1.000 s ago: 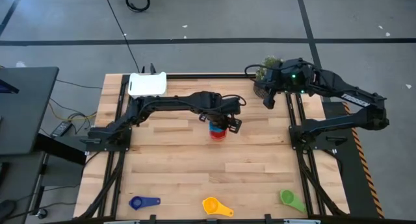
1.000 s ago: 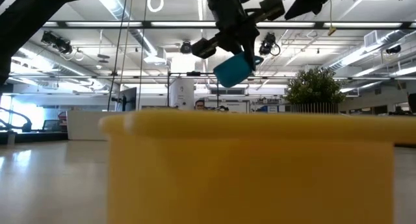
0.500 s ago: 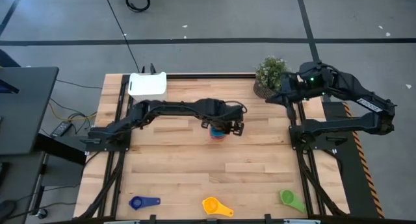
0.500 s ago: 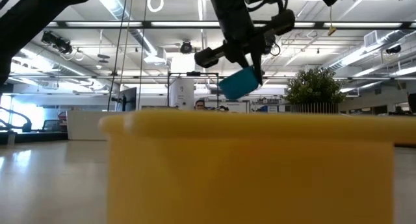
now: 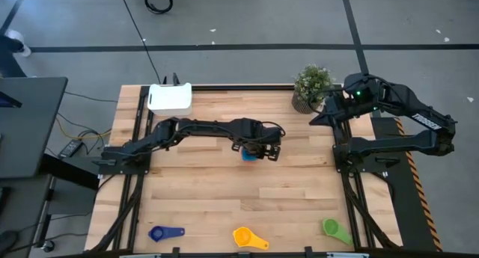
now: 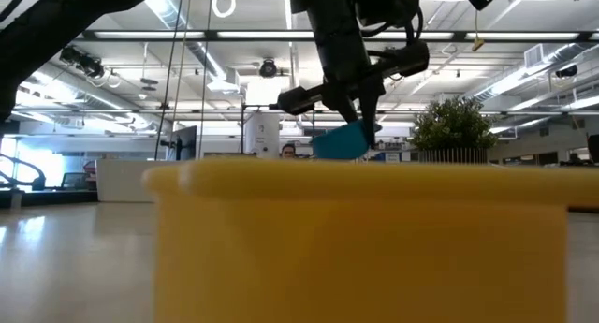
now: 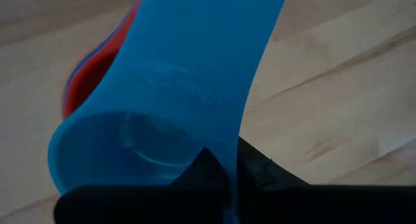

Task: Nest measuring cups in basket
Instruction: Stack the light blue measuring cup on top of the red measuring cup

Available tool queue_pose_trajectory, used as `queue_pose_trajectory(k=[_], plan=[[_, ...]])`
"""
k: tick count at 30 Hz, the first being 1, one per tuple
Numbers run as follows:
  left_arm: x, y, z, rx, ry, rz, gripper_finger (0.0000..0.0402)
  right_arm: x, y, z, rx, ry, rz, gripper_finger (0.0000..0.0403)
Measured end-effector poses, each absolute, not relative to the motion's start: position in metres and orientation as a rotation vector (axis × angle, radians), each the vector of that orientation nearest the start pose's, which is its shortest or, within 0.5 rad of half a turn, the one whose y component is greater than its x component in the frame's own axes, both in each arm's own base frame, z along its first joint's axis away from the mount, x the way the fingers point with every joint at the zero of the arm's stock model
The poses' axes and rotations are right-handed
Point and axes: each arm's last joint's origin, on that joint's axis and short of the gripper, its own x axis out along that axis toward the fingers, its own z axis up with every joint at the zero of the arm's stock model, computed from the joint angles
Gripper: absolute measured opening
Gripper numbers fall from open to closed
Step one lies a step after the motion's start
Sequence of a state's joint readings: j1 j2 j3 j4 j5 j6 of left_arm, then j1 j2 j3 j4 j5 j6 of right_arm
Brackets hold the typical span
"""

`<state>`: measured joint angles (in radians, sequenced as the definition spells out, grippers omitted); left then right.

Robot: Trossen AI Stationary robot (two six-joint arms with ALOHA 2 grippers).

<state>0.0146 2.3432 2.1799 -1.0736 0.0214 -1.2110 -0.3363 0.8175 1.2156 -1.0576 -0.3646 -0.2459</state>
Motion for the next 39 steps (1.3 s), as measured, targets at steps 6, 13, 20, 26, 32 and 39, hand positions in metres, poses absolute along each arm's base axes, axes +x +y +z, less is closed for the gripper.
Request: queue_pose_trajectory(k=[6, 13, 20, 26, 32, 39], plan=[[0.487, 0.010, 0.221, -1.039, 1.070, 0.752, 0.0012, 0.114, -0.028, 0.388, -0.003, 0.605, 0.124, 0.0002], [0.488, 0.009, 0.207, -1.041, 1.125, 0.770, 0.0012, 0.114, -0.028, 0.388, -0.002, 0.605, 0.123, 0.0001], [0.491, 0.008, 0.200, -1.065, 1.156, 0.731, 0.0026, 0.114, -0.028, 0.388, -0.003, 0.605, 0.123, 0.0001], [0.491, 0.008, 0.200, -1.049, 1.167, 0.704, 0.0084, 0.114, -0.028, 0.388, -0.005, 0.605, 0.123, 0.0001], [0.493, 0.008, 0.201, -1.045, 1.164, 0.655, 0.0106, 0.114, -0.028, 0.388, -0.005, 0.605, 0.123, 0.0002], [0.490, 0.007, 0.215, -1.029, 1.163, 0.593, 0.0109, 0.114, -0.028, 0.388, -0.011, 0.610, 0.126, 0.0003]])
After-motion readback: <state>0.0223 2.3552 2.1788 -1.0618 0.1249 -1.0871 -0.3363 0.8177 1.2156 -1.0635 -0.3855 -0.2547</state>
